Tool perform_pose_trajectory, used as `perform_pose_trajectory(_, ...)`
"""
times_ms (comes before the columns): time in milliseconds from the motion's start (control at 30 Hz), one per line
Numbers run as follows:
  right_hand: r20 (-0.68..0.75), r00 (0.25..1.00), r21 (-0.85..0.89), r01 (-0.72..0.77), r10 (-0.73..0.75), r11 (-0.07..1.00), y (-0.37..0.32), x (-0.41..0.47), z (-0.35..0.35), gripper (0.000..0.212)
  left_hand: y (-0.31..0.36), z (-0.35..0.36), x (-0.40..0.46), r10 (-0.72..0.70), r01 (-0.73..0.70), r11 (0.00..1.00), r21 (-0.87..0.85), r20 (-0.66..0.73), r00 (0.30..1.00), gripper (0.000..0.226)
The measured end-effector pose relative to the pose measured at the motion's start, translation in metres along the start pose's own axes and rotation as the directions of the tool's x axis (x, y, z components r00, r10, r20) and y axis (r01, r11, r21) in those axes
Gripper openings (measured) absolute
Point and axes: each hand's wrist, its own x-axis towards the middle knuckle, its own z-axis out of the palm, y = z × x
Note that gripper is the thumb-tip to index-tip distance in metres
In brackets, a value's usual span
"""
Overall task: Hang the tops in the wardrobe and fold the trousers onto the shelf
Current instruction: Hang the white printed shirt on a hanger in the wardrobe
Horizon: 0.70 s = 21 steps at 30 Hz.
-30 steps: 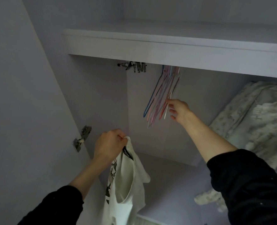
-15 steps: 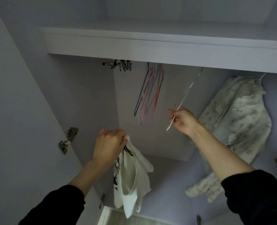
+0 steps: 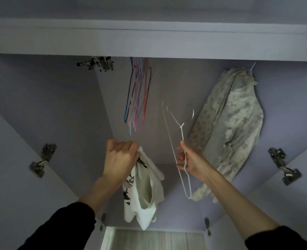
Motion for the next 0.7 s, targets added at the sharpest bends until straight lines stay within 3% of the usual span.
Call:
perform_pose_trajectory(67,-0.187,0.982,-0.066,0.000,-0.012,0.998,0.007,0.008,-0.001,0.038,0.005,0.002,-0.001,-0.008,0.009,1.000,-0.029,0.050,0.999,0.012)
perform_pose_trajectory(133,-0.290,0.955,-0.161,0.024,-0.071,0.987,0.013,0.005,-0.009,0.042,0.008,0.001,-0.003,-0.122,0.139,0.984,-0.108,0.152,0.981,0.016)
perform_pose_trajectory(200,-0.295,0.939,-0.291,0.089,-0.178,0.953,0.018,-0.001,-0.021,0.044,0.009,0.004,-0.004,-0.323,0.388,0.888,-0.246,0.268,0.908,0.009)
perform_pose_trajectory(267,-0.168,0.954,-0.290,0.191,-0.247,0.938,0.022,-0.008,-0.032,0.046,0.010,0.007,-0.004,-0.444,0.555,0.761,-0.337,0.354,0.823,0.006)
perform_pose_trajectory(367,0.075,0.969,-0.160,0.245,-0.236,0.956,0.022,-0.013,-0.035,0.025,0.015,0.011,-0.001,-0.486,0.603,0.696,-0.391,0.362,0.795,0.006)
perform_pose_trajectory(500,0.104,0.969,-0.302,0.246,-0.225,0.921,0.026,-0.006,-0.021,0.005,0.024,0.012,0.007,-0.482,0.614,0.666,-0.423,0.384,0.788,0.002)
perform_pose_trajectory(700,-0.138,0.952,-0.423,0.192,-0.273,0.885,0.028,0.000,-0.020,0.056,0.020,0.015,0.007,-0.494,0.622,0.677,-0.393,0.384,0.780,0.006)
